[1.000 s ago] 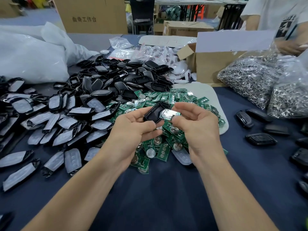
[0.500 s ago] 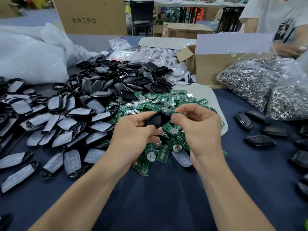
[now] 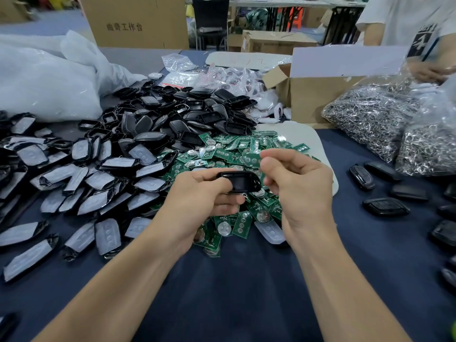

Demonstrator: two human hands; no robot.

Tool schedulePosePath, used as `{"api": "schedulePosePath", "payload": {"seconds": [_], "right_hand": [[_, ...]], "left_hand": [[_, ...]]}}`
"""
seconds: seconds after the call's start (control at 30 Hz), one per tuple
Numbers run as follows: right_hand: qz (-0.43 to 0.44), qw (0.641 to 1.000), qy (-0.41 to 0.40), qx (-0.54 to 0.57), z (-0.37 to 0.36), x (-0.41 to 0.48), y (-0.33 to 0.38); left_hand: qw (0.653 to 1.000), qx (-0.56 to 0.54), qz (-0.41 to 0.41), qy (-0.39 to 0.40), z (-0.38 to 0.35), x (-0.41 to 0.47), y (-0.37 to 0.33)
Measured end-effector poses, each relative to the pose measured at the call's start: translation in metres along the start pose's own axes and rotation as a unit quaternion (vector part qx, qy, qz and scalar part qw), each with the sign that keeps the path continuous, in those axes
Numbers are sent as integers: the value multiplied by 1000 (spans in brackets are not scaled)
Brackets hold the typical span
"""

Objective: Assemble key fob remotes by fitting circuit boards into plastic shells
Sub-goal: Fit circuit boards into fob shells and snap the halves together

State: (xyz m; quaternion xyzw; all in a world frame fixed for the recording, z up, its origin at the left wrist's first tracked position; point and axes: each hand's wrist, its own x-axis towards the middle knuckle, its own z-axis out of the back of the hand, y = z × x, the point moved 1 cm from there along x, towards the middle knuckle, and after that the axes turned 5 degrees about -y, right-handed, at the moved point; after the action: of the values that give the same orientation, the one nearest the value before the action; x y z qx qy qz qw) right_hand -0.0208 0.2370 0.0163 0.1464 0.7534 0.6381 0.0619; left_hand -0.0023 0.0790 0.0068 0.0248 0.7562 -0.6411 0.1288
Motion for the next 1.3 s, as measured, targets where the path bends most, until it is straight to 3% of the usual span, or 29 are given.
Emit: {"api": "schedulePosePath", "payload": {"seconds": [0.2,0.43,0.63,0.9,1.3], "right_hand": [[10,995,39,-87,-6,-5,-5],[36,992,-6,-125,-7,-8,-7],[113,967,-49,-222,-7,-15,-4],[61,987,-43,-145,-6,-8,-8],[75,982,-55,-162,-6,-11,-7]], "left_hand": [[999,-24,3,24,-1,1,1],[999,-26,-26,18,-3,-3,2],[997,-32,-65,-5,-4,-4,1],[998,-8,-62,7,-7,-5,3],[995,-14,-99,-7,-6,-9,0]]}}
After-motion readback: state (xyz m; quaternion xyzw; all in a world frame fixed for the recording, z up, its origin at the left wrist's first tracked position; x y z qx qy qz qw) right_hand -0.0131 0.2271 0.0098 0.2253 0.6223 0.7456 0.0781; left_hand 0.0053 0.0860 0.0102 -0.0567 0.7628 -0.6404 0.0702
